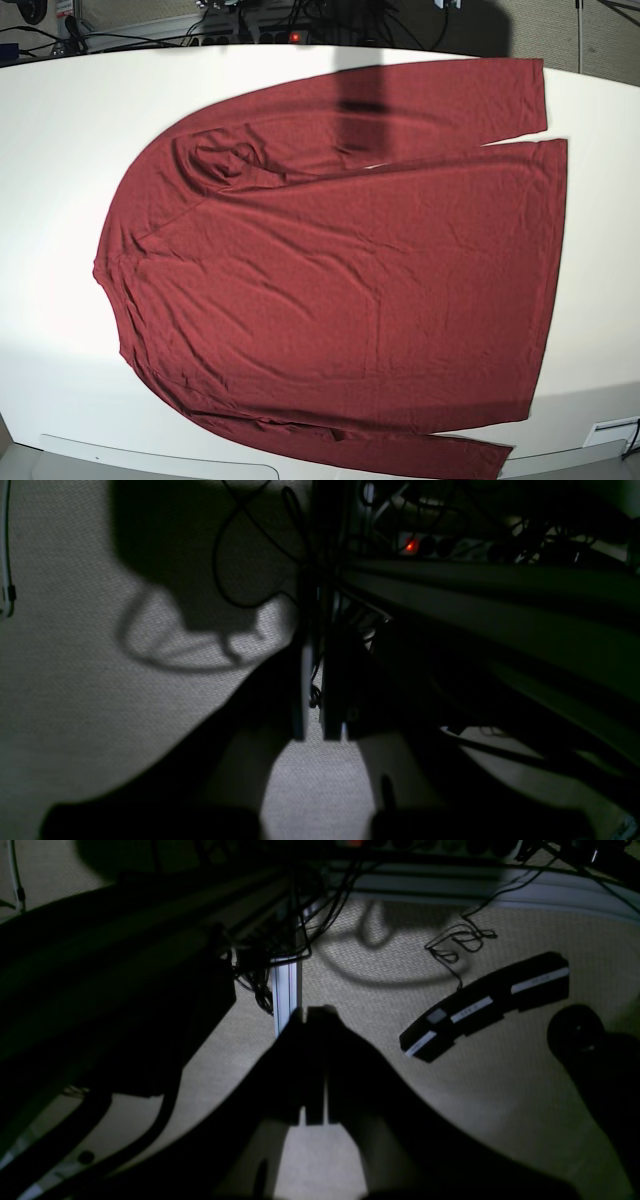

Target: Fold the T-shirt properly

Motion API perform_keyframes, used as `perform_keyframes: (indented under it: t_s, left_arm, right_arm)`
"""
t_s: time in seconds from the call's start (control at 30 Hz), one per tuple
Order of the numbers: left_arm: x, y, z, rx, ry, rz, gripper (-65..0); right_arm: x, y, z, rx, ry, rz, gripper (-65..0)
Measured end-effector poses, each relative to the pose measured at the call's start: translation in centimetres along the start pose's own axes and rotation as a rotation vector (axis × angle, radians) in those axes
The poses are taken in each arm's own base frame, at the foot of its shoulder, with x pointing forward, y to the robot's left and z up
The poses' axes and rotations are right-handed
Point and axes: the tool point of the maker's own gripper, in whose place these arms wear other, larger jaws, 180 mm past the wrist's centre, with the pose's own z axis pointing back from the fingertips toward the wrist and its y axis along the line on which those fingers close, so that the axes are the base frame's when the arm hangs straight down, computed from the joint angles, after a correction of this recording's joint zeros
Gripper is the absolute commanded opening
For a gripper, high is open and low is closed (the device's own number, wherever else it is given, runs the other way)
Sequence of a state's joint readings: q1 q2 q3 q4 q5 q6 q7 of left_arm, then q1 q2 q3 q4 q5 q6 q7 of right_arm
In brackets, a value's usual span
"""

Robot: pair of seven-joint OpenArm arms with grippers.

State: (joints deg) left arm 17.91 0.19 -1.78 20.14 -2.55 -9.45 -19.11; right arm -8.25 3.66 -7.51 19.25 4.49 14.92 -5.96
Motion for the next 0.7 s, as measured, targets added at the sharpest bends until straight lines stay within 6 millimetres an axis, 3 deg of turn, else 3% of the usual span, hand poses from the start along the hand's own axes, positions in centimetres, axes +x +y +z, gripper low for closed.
perform_keyframes:
  t_s: [0.23,0.7]
  left_arm:
    - [-1.0,-0.1,-0.1,-0.002,0.085,-0.003,-59.5]
    - [-0.9,-0.1,-0.2,-0.004,0.104,-0.006,-59.6]
  right_arm:
    - [-0.5,-0.7,0.0,-0.039,0.031,0.152,-64.9]
    - [-0.9,-3.0,0.4,-0.105,0.041,0.165,-64.9]
